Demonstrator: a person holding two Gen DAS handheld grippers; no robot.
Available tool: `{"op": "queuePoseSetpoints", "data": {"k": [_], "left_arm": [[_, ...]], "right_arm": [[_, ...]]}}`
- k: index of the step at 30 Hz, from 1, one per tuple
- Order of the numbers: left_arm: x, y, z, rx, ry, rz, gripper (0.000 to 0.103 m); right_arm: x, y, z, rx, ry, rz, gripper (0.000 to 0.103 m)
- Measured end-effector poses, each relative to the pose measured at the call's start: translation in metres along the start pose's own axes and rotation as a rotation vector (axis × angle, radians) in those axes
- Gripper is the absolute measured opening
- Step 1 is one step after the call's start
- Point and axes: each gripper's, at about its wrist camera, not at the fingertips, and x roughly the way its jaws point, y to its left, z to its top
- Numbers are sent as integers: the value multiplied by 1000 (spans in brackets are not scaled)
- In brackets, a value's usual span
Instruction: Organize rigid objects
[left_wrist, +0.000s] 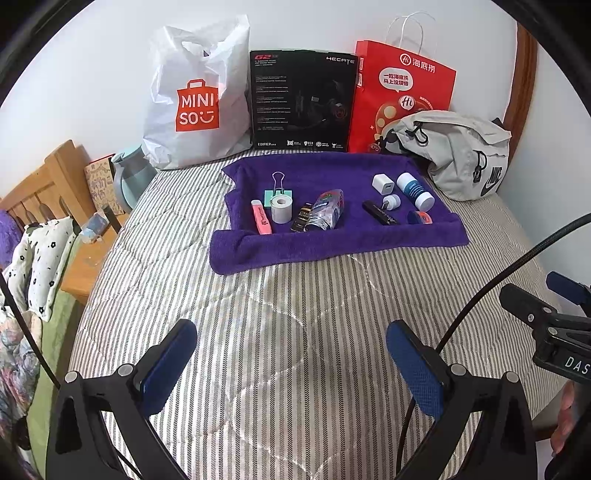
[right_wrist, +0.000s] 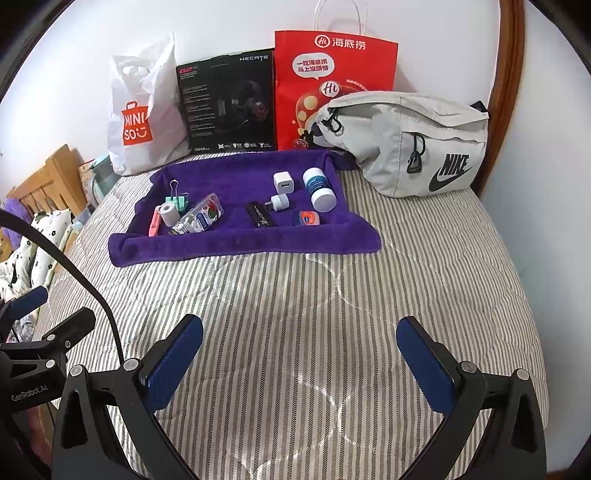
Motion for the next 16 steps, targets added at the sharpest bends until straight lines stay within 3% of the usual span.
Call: {"op": "queuePoseSetpoints", "data": {"k": [16], "left_arm": [[-5,-2,-1,9,-31,-9,103]], "right_arm": [[3,0,-1,0,9,4,103]]}}
